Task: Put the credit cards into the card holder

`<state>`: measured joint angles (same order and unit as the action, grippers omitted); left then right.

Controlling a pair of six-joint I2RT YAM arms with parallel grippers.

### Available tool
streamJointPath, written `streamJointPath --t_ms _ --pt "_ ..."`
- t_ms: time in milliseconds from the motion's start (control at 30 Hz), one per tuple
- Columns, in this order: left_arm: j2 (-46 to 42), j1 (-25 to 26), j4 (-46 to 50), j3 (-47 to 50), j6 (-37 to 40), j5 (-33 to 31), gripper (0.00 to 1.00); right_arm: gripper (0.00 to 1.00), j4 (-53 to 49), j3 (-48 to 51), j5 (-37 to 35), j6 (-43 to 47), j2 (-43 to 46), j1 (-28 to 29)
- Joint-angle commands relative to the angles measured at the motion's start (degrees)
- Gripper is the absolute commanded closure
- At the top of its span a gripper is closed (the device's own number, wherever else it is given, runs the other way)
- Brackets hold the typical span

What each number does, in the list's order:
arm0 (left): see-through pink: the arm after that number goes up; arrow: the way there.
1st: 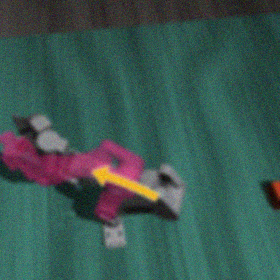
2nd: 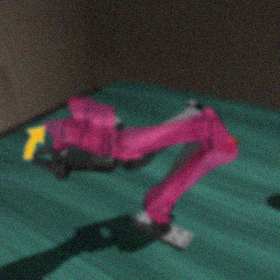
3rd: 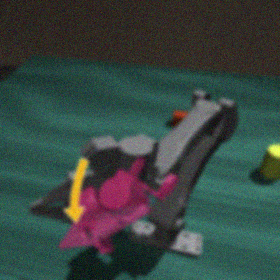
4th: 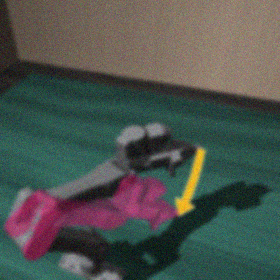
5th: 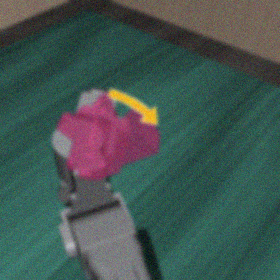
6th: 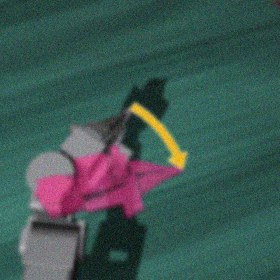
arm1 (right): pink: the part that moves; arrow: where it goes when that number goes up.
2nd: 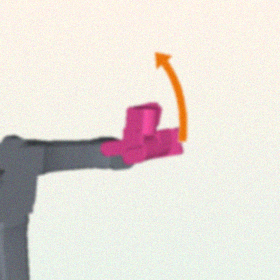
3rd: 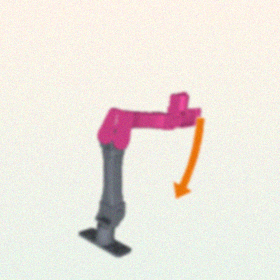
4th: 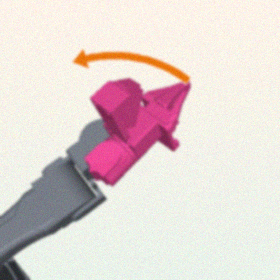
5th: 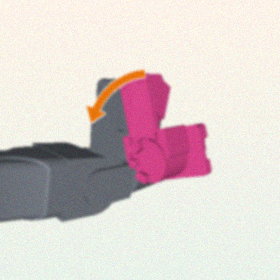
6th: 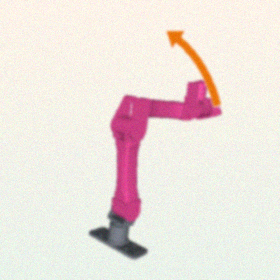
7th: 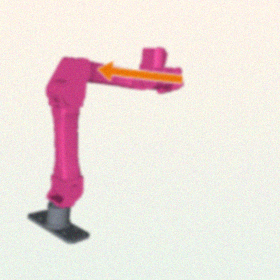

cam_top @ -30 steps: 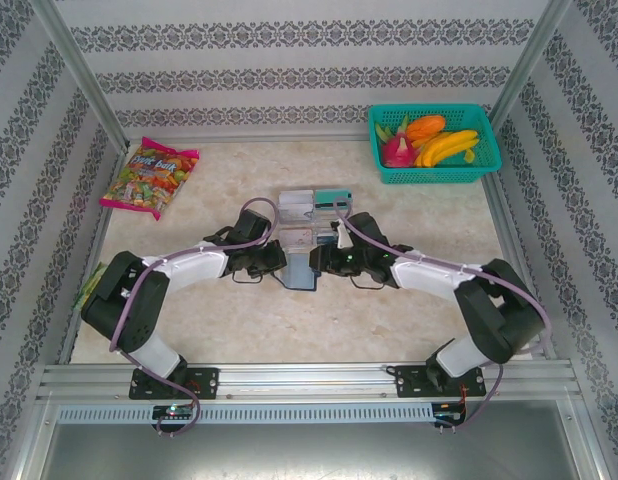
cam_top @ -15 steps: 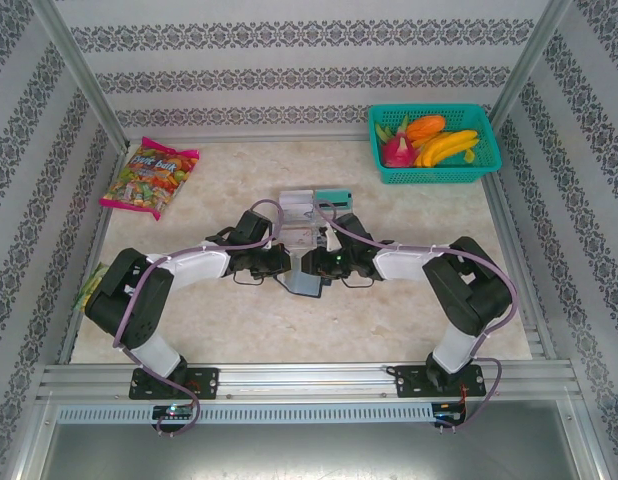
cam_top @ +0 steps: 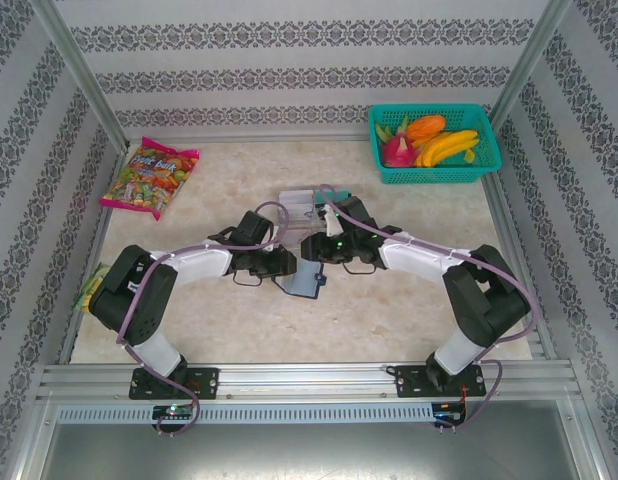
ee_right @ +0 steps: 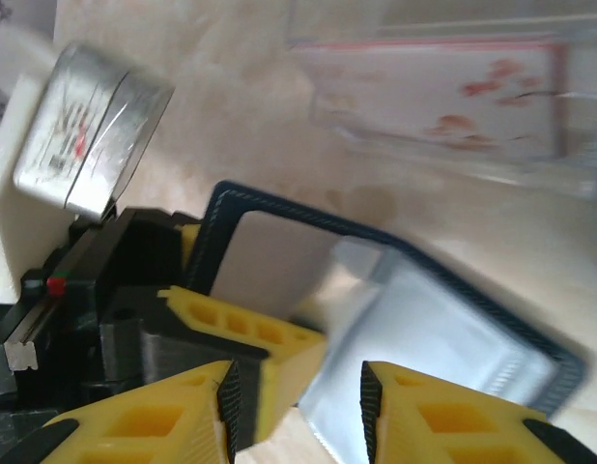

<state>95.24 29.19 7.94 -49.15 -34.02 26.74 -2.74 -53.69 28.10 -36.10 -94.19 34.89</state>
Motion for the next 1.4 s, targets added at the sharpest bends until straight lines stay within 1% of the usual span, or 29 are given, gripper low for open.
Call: streamJointPath --t_ms 0,100,133,167,200,233,433,500,667,800,933,1000,1067,1233,1367 --pt "-0.85 -0.86 4.0 -1.41 2.51 -1.43 0.51 0.6 -0.68 0.1 -1.42 0.32 -2.83 0.69" --pt "-3.66 -2.73 5.23 -0.72 2.47 -2.21 0.48 0.6 0.64 0.87 -1.5 -0.29 -2.58 0.93" --pt "-4.68 -3.53 5.24 -0.27 2.38 -2.05 0.44 0.6 0.55 0.72 -1.55 -0.29 -2.7 1.07" --pt "-5.5 -4.24 5.07 -0.08 2.27 -1.77 0.44 0.6 0.71 0.62 -1.38 -0.38 -3.24 1.24" --pt "-5.99 -4.73 5.15 -0.06 2.29 -1.63 0.4 0.6 0.87 0.45 -0.93 -0.46 -4.01 1.41" --pt "-6.24 -5.35 5.28 -0.07 2.36 -1.71 0.4 0.6 1.07 0.12 -0.39 -0.47 -5.21 1.67" --pt "-7.17 -7.51 5.62 0.68 1.95 -1.97 0.39 0.6 1.56 -0.1 -1.2 -0.53 -9.2 2.82" --pt "-8.06 -8.17 4.8 1.45 1.27 -1.55 0.39 0.61 2.17 -0.02 -0.15 -1.05 -9.61 3.1" --pt "-8.48 -8.31 4.18 2.37 0.92 -1.19 0.39 0.6 1.99 -1.47 0.03 -1.86 -8.02 4.43" --pt "-7.76 -8.44 1.46 4.14 -0.4 -0.27 0.39 0.6 3.91 -3.45 2.24 -3.82 -9.23 4.94" --pt "-7.52 -8.75 0.07 5.23 -1.41 0.12 0.39 0.6 5.15 -6.05 2.49 -5.03 -10.32 5.88" --pt "-8.59 -9.74 -1.6 6.66 -2.9 0.69 0.4 0.6 5.46 -7.35 2.58 -5.21 -11.69 6.07" --pt "-10.47 -11.78 -3.76 8.77 -4.79 1.33 0.4 0.6 6.26 -8.39 2.75 -5.47 -13.43 6.07" --pt "-15.87 -17.17 -4.67 12.28 -7.43 3.22 0.4 0.6 7.45 -9.67 3.72 -6.08 -16.36 6.15" --pt "-19.01 -17.4 -1.37 12.26 -5.03 3.21 0.4 0.59 7.46 -11.58 3.85 -6.26 -16.98 6.38"
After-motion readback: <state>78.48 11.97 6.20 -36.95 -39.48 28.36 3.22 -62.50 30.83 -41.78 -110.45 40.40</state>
